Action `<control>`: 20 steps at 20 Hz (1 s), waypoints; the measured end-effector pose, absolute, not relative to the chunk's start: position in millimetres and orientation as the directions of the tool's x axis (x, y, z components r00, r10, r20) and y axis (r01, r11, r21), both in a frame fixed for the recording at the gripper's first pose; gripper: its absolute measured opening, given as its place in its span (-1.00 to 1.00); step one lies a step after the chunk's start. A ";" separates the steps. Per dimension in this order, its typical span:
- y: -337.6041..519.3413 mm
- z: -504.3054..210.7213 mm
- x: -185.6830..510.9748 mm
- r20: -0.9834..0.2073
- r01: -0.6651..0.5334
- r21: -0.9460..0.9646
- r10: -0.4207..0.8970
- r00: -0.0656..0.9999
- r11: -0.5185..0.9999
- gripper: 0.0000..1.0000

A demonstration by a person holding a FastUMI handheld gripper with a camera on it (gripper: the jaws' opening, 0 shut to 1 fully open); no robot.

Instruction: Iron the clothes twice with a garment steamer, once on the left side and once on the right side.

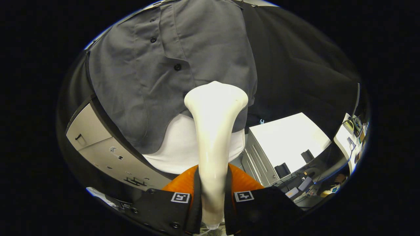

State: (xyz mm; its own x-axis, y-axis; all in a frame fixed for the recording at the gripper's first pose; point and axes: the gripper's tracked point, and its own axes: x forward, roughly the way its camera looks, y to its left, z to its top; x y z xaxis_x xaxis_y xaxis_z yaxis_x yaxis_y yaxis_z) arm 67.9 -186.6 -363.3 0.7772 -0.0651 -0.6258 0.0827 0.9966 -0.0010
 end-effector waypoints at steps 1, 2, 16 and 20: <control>-186.4 -359.1 65.6 -0.620 0.084 0.002 -0.064 0.782 0.996 -0.29; -185.8 -354.3 62.7 -0.617 0.085 0.000 -0.067 0.784 0.996 -0.29; -106.7 -228.0 53.0 -0.475 0.033 0.024 -0.018 0.880 0.999 -0.30; -69.3 -182.8 52.6 -0.397 -0.013 0.019 0.020 0.918 1.000 -0.30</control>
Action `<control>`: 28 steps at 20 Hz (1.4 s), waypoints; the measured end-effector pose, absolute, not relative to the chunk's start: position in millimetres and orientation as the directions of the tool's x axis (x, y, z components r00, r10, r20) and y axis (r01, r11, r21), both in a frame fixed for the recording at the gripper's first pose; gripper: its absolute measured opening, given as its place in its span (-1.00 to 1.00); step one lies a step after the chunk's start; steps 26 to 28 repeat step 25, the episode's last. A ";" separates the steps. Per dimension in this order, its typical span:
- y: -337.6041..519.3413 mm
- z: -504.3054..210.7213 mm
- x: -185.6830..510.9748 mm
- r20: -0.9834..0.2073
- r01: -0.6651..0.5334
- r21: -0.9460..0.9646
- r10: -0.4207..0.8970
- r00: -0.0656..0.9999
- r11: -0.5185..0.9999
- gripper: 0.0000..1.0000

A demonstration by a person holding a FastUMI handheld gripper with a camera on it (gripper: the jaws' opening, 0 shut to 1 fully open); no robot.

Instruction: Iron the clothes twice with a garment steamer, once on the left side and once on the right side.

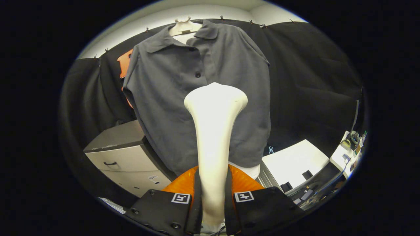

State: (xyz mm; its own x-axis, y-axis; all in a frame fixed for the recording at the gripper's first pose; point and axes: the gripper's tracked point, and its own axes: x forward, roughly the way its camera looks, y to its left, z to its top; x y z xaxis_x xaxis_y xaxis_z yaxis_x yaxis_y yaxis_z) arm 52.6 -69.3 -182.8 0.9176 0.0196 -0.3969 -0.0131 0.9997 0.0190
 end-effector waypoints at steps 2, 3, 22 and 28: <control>-49.5 -159.3 53.4 -0.361 -0.042 0.004 0.041 0.932 0.999 -0.30; -40.8 -150.5 53.5 -0.346 -0.055 0.001 0.052 0.937 0.998 -0.30; 1.6 -3.2 10.5 -0.033 0.046 0.019 -0.045 0.998 0.999 -0.31; 7.0 -8.6 10.6 -0.042 0.029 0.026 -0.028 0.999 0.999 -0.31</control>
